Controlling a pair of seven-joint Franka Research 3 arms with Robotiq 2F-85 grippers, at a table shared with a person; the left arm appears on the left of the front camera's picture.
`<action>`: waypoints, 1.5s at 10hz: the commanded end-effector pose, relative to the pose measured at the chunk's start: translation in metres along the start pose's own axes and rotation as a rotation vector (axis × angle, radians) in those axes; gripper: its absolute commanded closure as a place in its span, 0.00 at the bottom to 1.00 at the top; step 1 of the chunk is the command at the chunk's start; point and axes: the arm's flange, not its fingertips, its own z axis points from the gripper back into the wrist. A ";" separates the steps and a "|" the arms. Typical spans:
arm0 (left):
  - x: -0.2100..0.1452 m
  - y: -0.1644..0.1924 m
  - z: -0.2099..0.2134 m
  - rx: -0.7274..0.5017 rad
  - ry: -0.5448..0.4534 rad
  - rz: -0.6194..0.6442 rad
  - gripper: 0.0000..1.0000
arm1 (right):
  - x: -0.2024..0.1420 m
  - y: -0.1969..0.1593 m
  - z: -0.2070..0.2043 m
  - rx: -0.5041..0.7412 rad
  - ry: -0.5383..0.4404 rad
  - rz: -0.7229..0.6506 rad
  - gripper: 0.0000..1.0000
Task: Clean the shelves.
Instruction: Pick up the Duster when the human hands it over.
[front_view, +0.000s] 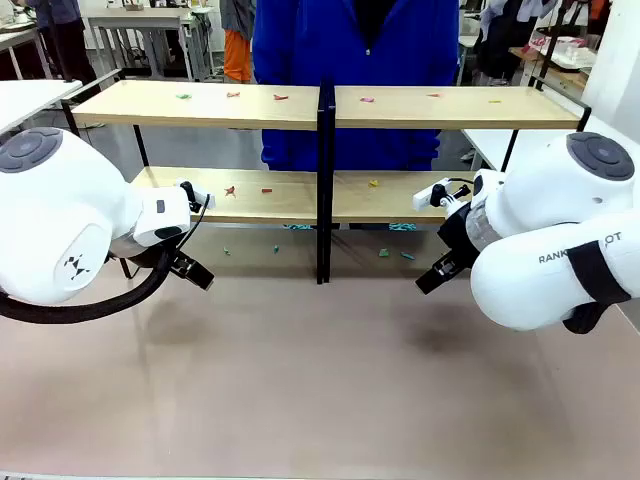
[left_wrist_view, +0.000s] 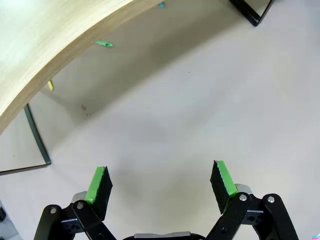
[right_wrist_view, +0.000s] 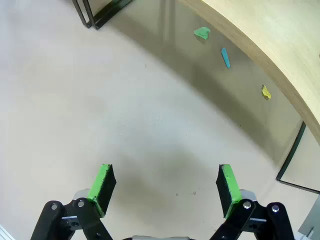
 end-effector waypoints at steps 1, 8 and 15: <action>0.000 0.000 0.000 0.000 0.000 0.000 0.00 | 0.000 0.000 0.000 0.000 0.000 0.000 0.00; 0.000 0.000 0.000 0.000 0.000 0.000 0.00 | 0.000 0.000 0.000 0.000 0.000 0.000 0.00; 0.000 0.000 0.000 0.000 0.000 0.000 0.00 | 0.000 0.000 0.000 0.000 0.000 0.000 0.00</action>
